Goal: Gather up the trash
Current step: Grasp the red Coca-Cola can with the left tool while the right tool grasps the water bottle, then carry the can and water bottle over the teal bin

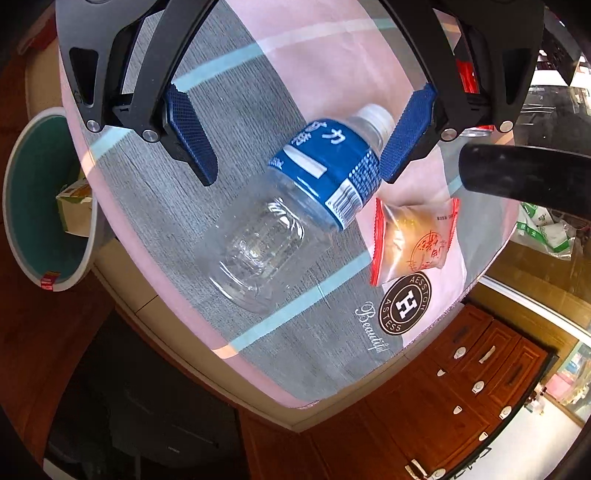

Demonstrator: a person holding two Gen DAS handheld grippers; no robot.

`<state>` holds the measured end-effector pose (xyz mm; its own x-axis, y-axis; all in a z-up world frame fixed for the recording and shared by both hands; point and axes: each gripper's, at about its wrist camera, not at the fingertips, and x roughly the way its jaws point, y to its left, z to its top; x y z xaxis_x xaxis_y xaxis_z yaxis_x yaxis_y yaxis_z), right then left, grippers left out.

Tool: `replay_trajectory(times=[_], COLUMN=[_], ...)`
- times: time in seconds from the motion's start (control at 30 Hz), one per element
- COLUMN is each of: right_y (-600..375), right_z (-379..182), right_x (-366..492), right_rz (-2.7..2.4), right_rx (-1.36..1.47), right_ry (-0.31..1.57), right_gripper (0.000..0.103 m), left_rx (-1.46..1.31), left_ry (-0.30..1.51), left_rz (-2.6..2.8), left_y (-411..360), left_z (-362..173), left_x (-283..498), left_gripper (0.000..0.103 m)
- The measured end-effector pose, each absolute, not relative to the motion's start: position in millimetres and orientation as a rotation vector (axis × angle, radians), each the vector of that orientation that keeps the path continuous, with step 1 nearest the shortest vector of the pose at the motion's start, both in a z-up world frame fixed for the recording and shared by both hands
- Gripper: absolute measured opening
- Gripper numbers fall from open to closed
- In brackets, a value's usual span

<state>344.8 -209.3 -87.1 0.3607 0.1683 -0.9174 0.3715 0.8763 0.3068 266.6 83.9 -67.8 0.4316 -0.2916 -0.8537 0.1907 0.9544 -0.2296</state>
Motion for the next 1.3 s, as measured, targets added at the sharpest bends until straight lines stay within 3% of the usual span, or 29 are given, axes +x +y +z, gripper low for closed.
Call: replay_trajectory(times=[0.23, 0.33, 0.57, 0.6, 0.67, 0.73, 1.3], right_y=[-203, -200, -192, -190, -186, -183, -204], right_z=[-104, -111, -108, -107, -108, -108, -84], right_x=[366, 372, 360, 355, 344, 333, 232], right_rz=[-0.079, -0.044, -0.004, 0.011, 0.044, 0.069, 0.141], right_rx=[0.554, 0.554, 0.473, 0.461, 0.431, 0.410, 0.414], right_ry=[1.199, 1.205, 1.214, 1.223, 1.239, 1.253, 1.237], right_gripper=[0.088, 0.080, 0.079, 0.079, 0.080, 0.080, 0.079], left_rx=[-0.098, -0.107, -0.100, -0.095, -0.083, -0.076, 0.010], left_ry=[1.110, 1.118, 1.113, 1.114, 1.122, 1.136, 1.081], left_rz=[-0.283, -0.276, -0.289, -0.287, -0.286, -0.280, -0.354], left_y=[86, 86, 84, 83, 78, 76, 19], left_z=[-83, -88, -92, -92, -94, -96, -61], left_x=[280, 283, 287, 287, 287, 285, 218], left_gripper=[0.099, 0.099, 0.098, 0.095, 0.076, 0.051, 0.051])
